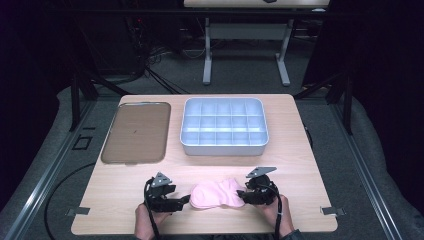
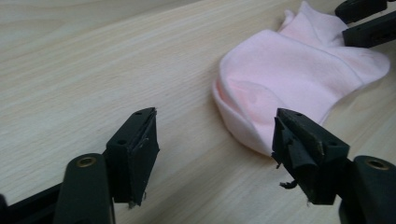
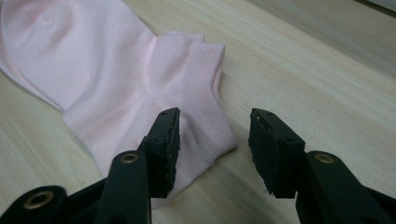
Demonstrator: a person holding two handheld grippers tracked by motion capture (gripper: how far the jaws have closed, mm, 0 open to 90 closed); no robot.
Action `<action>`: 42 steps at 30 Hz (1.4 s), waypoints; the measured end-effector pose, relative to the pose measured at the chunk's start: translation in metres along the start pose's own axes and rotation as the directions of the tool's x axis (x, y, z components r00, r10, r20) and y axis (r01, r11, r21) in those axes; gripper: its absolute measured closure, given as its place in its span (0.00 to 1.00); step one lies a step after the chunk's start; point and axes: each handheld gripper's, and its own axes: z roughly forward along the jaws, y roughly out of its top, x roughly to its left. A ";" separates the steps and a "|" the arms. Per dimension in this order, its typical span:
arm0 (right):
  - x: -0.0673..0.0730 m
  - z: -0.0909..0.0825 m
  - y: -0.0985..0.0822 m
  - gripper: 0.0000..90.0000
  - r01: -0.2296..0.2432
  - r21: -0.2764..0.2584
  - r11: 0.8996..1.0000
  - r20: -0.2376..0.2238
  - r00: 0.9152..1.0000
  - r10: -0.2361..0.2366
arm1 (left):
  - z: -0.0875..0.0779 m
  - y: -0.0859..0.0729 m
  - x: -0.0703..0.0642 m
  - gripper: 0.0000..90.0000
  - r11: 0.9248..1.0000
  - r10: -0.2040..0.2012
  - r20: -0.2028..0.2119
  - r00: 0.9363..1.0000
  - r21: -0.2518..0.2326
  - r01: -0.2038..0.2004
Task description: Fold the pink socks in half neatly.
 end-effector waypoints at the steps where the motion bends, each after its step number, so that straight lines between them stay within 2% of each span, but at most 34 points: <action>1: 0.001 0.001 -0.001 0.60 -0.005 -0.004 1.000 0.003 1.000 0.005 | 0.001 0.001 -0.003 0.36 1.000 -0.002 -0.002 1.000 0.000 0.002; 5: 0.001 0.000 0.000 0.61 0.008 0.010 1.000 0.014 1.000 -0.008 | 0.006 0.002 -0.012 0.41 1.000 0.020 0.001 1.000 0.014 -0.020; 7: 0.002 0.001 -0.001 0.62 0.005 -0.003 1.000 0.009 1.000 -0.005 | 0.007 0.002 -0.014 0.45 1.000 0.023 -0.003 1.000 0.013 -0.023; 13: 0.005 0.000 -0.001 0.67 0.032 0.011 0.999 0.022 0.999 -0.032 | 0.012 0.003 -0.018 0.60 0.999 0.043 -0.022 0.999 0.024 -0.042; 17: 0.005 0.000 0.001 0.73 0.056 0.028 0.998 0.007 0.998 -0.057 | 0.017 0.002 -0.018 0.73 0.998 0.048 -0.037 0.998 0.046 -0.046; 20: 0.005 0.001 0.001 0.79 0.048 0.016 0.999 -0.008 0.999 -0.048 | 0.018 0.001 -0.017 0.80 0.998 0.050 -0.031 0.998 0.047 -0.049; 22: 0.004 0.000 0.000 0.81 0.050 0.019 0.999 -0.009 0.999 -0.050 | 0.019 0.001 -0.017 0.82 0.998 0.052 -0.029 0.998 0.048 -0.051; 23: 0.004 0.001 0.000 0.84 0.037 0.011 0.999 -0.026 0.999 -0.037 | 0.019 0.001 -0.017 0.87 0.997 0.061 -0.023 0.998 0.047 -0.059; 27: 0.003 0.001 -0.003 0.89 0.023 -0.013 1.000 -0.030 0.999 -0.024 | 0.019 0.002 -0.017 0.94 0.997 0.066 -0.019 0.998 0.044 -0.065; 31: 0.000 0.000 -0.006 0.92 -0.014 -0.045 0.999 -0.017 1.000 0.013 | 0.021 0.004 -0.015 0.96 0.996 0.075 -0.018 0.997 0.041 -0.075; 32: -0.001 -0.001 -0.007 0.92 -0.014 -0.040 0.999 -0.021 1.000 0.013 | 0.021 0.005 -0.015 0.96 0.996 0.077 -0.018 0.997 0.042 -0.076; 39: -0.005 -0.004 -0.007 0.92 -0.021 -0.048 0.999 0.032 0.999 0.023 | 0.027 0.008 -0.017 0.96 0.997 0.076 -0.015 0.997 0.034 -0.076; 42: -0.005 -0.003 -0.007 0.91 -0.019 -0.049 0.999 0.031 0.999 0.020 | 0.027 0.008 -0.018 0.88 0.997 0.076 -0.033 0.997 0.034 -0.074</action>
